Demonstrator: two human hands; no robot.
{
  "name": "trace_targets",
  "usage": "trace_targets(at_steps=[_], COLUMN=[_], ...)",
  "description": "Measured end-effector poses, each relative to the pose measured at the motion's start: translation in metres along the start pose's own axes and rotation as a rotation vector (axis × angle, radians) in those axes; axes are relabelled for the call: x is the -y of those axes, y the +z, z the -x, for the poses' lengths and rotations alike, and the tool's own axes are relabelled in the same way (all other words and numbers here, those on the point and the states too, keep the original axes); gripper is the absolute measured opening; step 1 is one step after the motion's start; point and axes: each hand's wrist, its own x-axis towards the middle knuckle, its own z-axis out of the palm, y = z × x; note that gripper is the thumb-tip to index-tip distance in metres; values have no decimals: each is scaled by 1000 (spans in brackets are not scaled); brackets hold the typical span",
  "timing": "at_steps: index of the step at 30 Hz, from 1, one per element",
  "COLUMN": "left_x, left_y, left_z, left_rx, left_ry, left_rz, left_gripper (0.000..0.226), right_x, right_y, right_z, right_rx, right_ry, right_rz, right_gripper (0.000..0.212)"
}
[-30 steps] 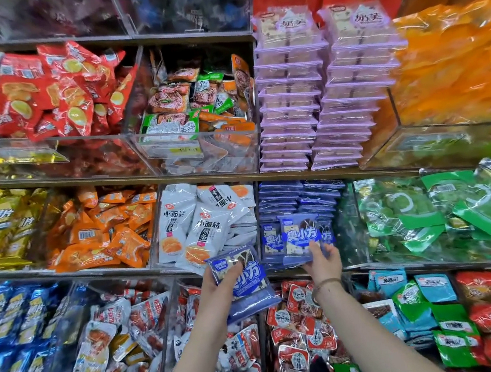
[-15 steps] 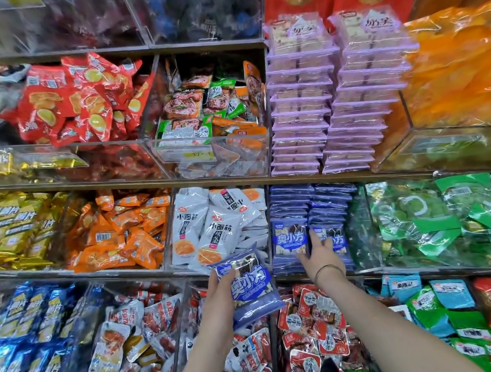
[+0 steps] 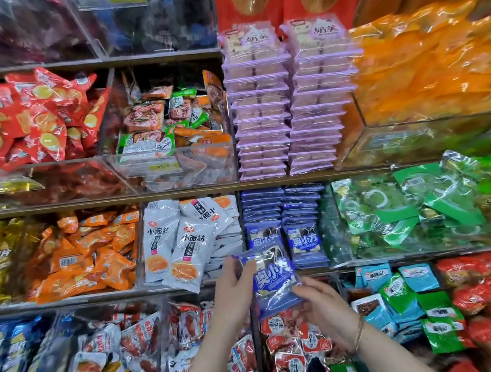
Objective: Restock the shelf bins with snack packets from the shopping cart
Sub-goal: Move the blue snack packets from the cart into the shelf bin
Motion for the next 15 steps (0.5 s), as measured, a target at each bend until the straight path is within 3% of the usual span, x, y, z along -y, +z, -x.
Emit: trace_targets(at_steps=[2,4,7,9,15], left_x=[-4,-1,14,24,38], left_y=[-4,-7,-4,0,1], left_z=[-13,-29,-44,-46,-52], left_rx=[-99,-171,-182,-197,-262], left_ry=[183,328,482,564,661], left_rz=[-149,-363,-834,-1022,-1128], left_gripper=[20,23,30,29,29], right_x=[4,6,12,15,18], right_y=[-11,-26,-41,-44,-39], right_z=[0,-6,-24,-40,-85], right_rx=[-99,-213,-343,-415,-668], right_ry=[1,4,52,96,141], right_rz=[-101,-154,-194,-217,-481], right_gripper=[8,4,13,23,31])
